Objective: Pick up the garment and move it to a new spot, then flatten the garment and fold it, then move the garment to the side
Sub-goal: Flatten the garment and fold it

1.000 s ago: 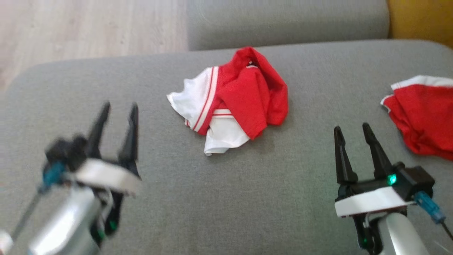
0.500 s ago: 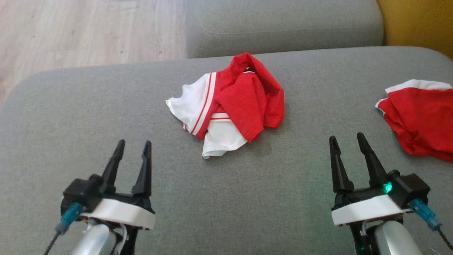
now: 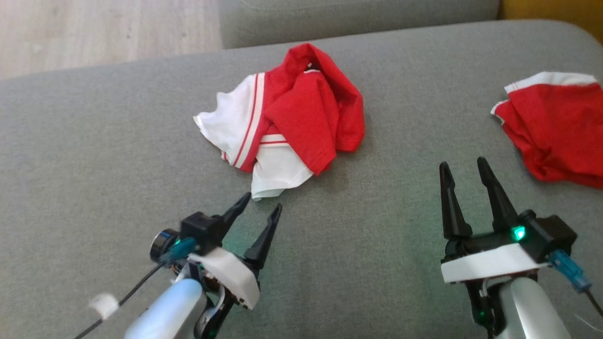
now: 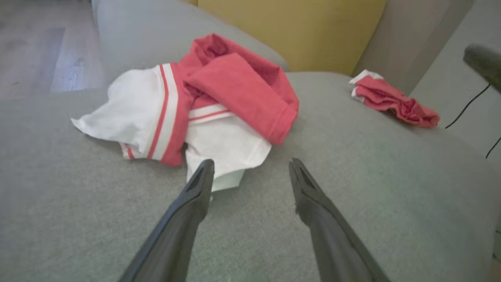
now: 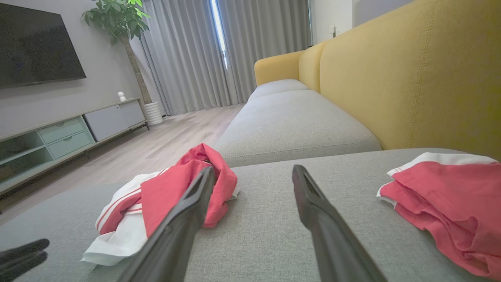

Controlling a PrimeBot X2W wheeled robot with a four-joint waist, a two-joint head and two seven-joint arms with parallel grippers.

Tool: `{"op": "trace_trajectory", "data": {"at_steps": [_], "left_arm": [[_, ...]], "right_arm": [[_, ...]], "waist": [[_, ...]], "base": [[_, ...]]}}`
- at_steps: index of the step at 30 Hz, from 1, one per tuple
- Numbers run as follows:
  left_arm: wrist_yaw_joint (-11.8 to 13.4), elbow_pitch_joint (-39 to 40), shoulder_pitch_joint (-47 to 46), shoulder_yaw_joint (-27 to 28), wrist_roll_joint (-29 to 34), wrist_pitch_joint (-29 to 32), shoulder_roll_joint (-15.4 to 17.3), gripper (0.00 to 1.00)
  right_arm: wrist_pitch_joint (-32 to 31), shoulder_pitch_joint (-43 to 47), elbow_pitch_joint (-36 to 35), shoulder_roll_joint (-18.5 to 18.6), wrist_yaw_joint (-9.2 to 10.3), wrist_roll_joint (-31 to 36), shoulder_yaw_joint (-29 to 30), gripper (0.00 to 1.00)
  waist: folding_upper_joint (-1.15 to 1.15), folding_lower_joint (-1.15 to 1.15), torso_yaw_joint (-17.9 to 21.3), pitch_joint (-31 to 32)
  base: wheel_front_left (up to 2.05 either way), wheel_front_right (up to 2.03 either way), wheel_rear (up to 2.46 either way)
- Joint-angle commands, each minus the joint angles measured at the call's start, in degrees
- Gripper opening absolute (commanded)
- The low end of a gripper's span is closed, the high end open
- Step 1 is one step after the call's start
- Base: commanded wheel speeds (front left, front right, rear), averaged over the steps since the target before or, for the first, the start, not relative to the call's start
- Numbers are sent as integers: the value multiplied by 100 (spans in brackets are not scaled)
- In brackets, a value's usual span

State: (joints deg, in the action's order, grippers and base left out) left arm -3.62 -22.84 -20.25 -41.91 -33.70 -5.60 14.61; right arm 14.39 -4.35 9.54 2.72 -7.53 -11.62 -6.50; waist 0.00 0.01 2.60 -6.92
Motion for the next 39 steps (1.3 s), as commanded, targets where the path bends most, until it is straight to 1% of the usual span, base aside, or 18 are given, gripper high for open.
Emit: {"op": "trace_trajectory", "data": {"at_steps": [1,3,4,8,10,15,22,23,24,30,34,39], "left_arm": [[-20,32,-365,145,89,27,55,100],[35,-259,-522,31,229,191,41,100],[100,-405,-603,-4,310,248,41,100],[447,-983,-884,-41,547,414,24,100],[571,-1201,-1001,-42,613,440,-3,100],[679,-1544,-1208,-36,680,340,-52,100],[573,-1782,-1337,-5,593,57,-174,100],[558,-1805,-1350,2,576,17,-194,77],[547,-1828,-1360,15,554,-20,-213,0],[541,-1961,-1395,29,543,-207,-193,0],[653,-2012,-1405,191,506,-510,8,0],[794,-1853,-1415,425,475,-723,369,0]], "right_arm": [[61,-243,-209,16,4,-17,-129,100],[61,-296,-217,16,4,-15,-140,100],[61,-320,-222,16,4,-17,-149,100],[61,-383,-248,16,4,-36,-158,100],[61,-398,-258,16,4,-45,-158,100],[61,-413,-266,16,4,-60,-136,100],[61,-419,-269,16,4,-83,-145,100],[61,-417,-265,16,4,-84,-149,100],[61,-416,-261,16,4,-85,-154,100],[61,-413,-227,16,4,-92,-155,100],[61,-377,-206,16,4,-81,-106,100],[61,-324,-175,16,4,-109,-90,100]], "waist": [[0,-1,84,-106],[0,-1,146,-184],[0,-1,181,-222],[0,-1,304,-348],[0,-1,354,-399],[0,-1,434,-477],[0,-1,485,-511],[0,-1,486,-511],[0,-1,488,-510],[0,-1,469,-451],[0,-1,348,-313],[0,-1,150,-158]], "base": [[0,0,0],[0,0,0],[0,0,0],[0,0,0],[0,0,0],[0,0,0],[0,0,0],[0,0,0],[0,0,0],[0,0,0],[0,0,0],[0,0,0]]}}
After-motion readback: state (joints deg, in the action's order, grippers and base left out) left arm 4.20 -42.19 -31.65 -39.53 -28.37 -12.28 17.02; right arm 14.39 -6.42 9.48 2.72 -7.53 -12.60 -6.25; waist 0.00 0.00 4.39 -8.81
